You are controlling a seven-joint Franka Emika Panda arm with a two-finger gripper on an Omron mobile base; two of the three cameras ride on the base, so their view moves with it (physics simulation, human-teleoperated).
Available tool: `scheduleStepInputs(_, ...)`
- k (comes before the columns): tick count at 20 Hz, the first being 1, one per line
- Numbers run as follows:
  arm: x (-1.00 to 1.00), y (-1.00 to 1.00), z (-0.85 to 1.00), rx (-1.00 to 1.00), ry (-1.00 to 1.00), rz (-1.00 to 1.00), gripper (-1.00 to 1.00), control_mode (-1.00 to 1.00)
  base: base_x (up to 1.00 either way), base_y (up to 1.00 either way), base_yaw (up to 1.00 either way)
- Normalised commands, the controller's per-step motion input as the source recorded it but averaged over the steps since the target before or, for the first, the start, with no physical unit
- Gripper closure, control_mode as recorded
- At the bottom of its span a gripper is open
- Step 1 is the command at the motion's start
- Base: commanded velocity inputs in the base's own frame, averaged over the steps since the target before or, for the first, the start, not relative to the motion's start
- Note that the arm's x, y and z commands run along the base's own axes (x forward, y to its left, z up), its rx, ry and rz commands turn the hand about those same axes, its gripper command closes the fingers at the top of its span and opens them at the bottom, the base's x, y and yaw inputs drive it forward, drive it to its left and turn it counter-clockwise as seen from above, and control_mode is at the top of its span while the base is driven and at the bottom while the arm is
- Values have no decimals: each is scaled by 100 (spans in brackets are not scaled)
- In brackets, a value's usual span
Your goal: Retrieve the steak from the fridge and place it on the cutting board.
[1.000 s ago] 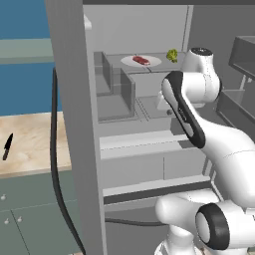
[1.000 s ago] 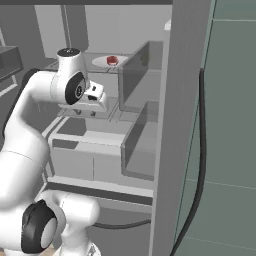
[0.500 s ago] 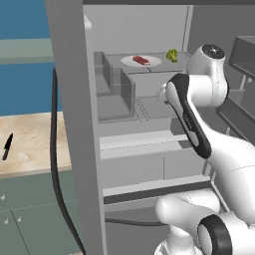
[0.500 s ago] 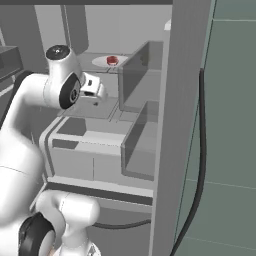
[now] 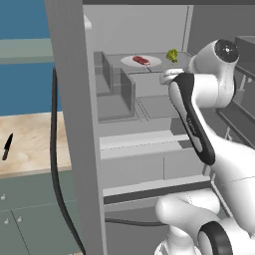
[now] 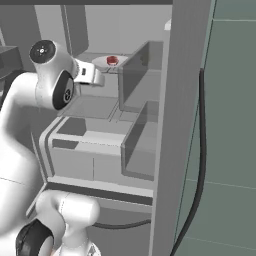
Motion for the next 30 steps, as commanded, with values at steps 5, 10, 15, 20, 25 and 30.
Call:
scheduleStepInputs(5, 7, 2, 39, -3, -7, -1, -100, -100, 0, 0, 0)
scheduleStepInputs(10, 15, 0, 3, -1, -3, 0, -100, -100, 0, 0, 0)
scheduleStepInputs(15, 26, 0, 9, 0, 1, 0, -100, -100, 0, 0, 0)
scheduleStepInputs(20, 46, 1, 0, 0, 0, 0, -100, -100, 0, 0, 0)
scheduleStepInputs(25, 52, 3, 0, 0, 0, 0, -100, -100, 0, 0, 0)
scheduleStepInputs(30, 48, 2, 0, 0, 0, 0, -100, -100, 0, 0, 0)
